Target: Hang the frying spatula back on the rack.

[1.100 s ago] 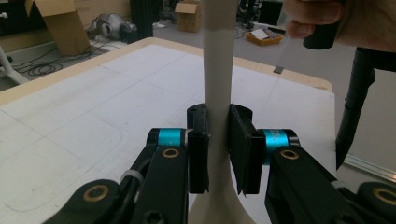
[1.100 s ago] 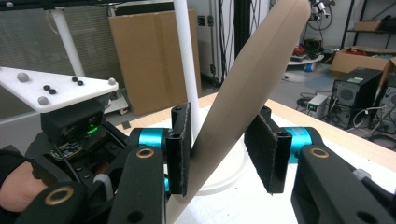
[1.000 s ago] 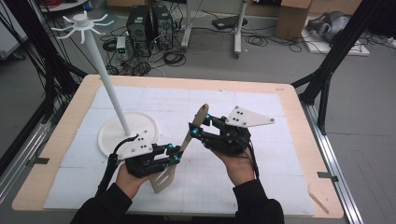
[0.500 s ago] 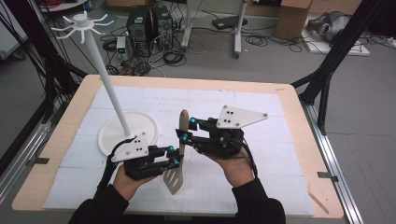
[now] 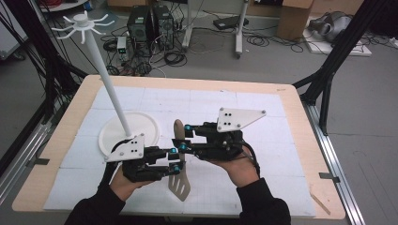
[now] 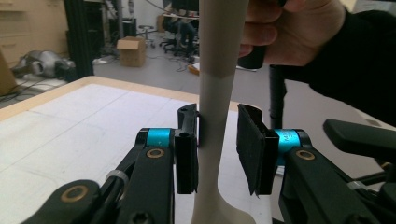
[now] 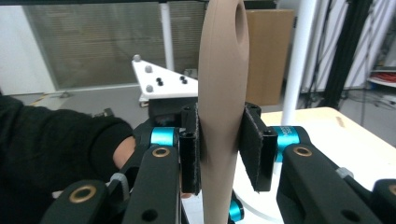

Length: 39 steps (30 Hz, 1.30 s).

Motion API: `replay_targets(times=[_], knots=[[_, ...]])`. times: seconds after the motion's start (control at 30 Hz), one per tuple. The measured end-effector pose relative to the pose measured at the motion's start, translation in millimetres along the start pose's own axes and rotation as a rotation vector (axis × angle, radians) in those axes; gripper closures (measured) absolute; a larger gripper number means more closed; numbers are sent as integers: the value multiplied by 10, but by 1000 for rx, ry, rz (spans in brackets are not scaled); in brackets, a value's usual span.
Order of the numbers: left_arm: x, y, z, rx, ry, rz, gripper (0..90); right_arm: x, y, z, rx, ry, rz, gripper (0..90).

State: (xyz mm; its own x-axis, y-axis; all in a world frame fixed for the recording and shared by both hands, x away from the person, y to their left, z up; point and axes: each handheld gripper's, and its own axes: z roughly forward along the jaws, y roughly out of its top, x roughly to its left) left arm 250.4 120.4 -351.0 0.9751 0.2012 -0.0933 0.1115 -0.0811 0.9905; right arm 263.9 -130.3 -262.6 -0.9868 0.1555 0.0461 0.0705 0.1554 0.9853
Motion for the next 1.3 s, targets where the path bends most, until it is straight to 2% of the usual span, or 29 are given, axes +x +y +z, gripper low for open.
replay_targets(times=[0.1,0.2,0.27,0.33,0.4,0.5,0.57,0.67,0.73,0.87,1.03,1.07,1.13,1.3], knots=[[14,5,-9,0,-28,-8,661,-14,1,6,-10,40,7,704],[32,10,-11,-11,-39,-13,627,-31,2,6,-21,73,10,704],[41,9,-7,-21,-43,-16,625,-48,-1,4,-29,93,15,705],[74,8,8,-50,-64,-38,627,-59,-5,6,-36,118,20,704],[76,5,23,-52,-77,-41,640,-67,-7,6,-45,130,18,705],[63,1,34,-51,-104,-17,712,-73,-12,8,-43,147,12,706],[55,1,35,-52,-105,-2,761,-74,-20,17,-43,157,7,706],[34,4,34,-52,-103,18,772,-81,-33,18,-53,165,12,707],[23,11,27,-41,-78,17,774,-91,-48,9,-58,164,14,707],[12,29,13,-32,-30,-6,775,-111,-80,-44,-77,113,36,704],[-8,40,1,-29,7,-10,777,-116,-97,-103,-82,57,25,696],[-9,44,-5,-25,23,-9,777,-110,-97,-109,-84,36,20,687],[-18,49,-13,-21,63,-2,777,-88,-91,-118,-74,-36,20,618],[-41,57,-19,-10,149,19,778,-25,-77,-81,-54,-146,24,592]])
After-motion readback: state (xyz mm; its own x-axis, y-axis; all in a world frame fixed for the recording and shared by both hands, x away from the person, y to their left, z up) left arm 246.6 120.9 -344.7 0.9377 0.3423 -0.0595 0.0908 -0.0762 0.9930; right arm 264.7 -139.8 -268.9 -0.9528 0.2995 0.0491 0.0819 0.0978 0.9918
